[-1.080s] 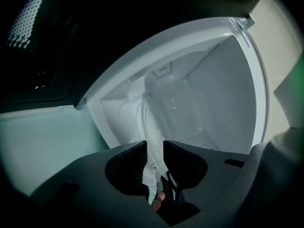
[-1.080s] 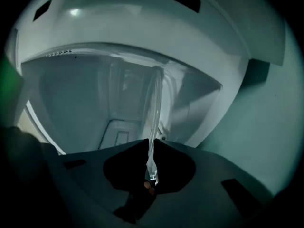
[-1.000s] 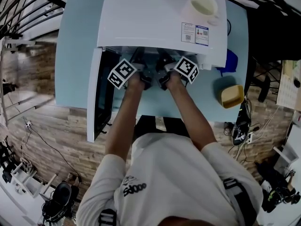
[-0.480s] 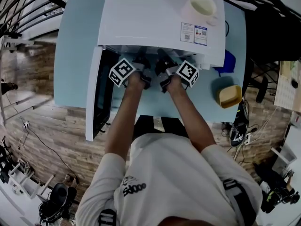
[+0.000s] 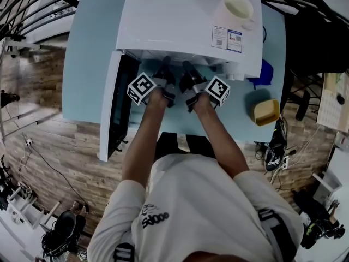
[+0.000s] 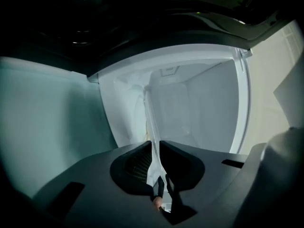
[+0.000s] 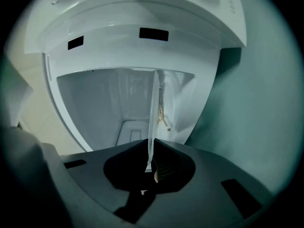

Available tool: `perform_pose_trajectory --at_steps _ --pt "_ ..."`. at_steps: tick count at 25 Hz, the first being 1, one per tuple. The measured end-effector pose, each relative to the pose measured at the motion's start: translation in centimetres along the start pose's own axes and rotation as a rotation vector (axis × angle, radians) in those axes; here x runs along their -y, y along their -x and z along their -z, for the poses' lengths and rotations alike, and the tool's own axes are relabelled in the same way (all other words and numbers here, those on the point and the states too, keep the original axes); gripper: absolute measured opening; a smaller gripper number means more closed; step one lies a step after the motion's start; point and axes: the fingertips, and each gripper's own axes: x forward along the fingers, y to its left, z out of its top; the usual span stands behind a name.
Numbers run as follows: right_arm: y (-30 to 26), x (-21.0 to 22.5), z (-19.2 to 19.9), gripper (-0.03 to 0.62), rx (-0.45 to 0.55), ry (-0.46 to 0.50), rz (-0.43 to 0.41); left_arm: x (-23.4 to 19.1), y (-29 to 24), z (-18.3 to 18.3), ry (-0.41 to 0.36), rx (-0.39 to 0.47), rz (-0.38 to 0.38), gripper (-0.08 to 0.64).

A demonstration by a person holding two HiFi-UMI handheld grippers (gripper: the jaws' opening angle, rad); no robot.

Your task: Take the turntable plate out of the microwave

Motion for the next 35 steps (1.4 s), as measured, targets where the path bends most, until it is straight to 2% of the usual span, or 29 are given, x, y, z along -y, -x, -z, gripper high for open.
perform_pose_trajectory --at_steps 3,6,9,14,18,20,24,31,35 --pt "1.0 0.1 1.0 0.028 -0.05 0.007 -0.019 -0.5 0.7 0.4 0.0 0.006 0.004 0.065" --pt "1.8 -0.6 2.0 0.028 -0.091 0.032 -0.064 -0.7 0.7 0.5 0.006 0.017 0.009 0.117" --pt "2.4 -1.3 2.4 0.028 -0.107 0.067 -0.082 -0.6 0.3 0.5 0.02 0.021 0.016 0.14" --pt "3.4 -1.8 3.6 0.029 -0.151 0.078 -0.096 -0.9 0.0 0.1 0.051 0.023 0.049 0.16" --pt "4.3 -1.1 4.8 0.028 -0.153 0.083 -0.074 -1.5 0.3 0.5 0.092 -0.007 0.098 0.161" --pt "4.6 -0.6 5.2 0.028 -0.151 0.082 -0.059 -1.6 0.5 0.7 0.127 -0.016 0.119 0.151" --pt "5.1 0.3 5.7 0.028 -0.127 0.093 -0.029 -1.5 0.4 1.1 0.176 -0.039 0.142 0.046" --pt "5.5 0.4 6.3 0.038 -0.114 0.195 -0.021 -1.4 1.3 1.4 0.205 -0.051 0.146 0.041" --pt "6.5 0.5 4.6 0.072 -0.059 0.235 0.004 -1.1 3.1 2.4 0.208 -0.039 0.138 0.04"
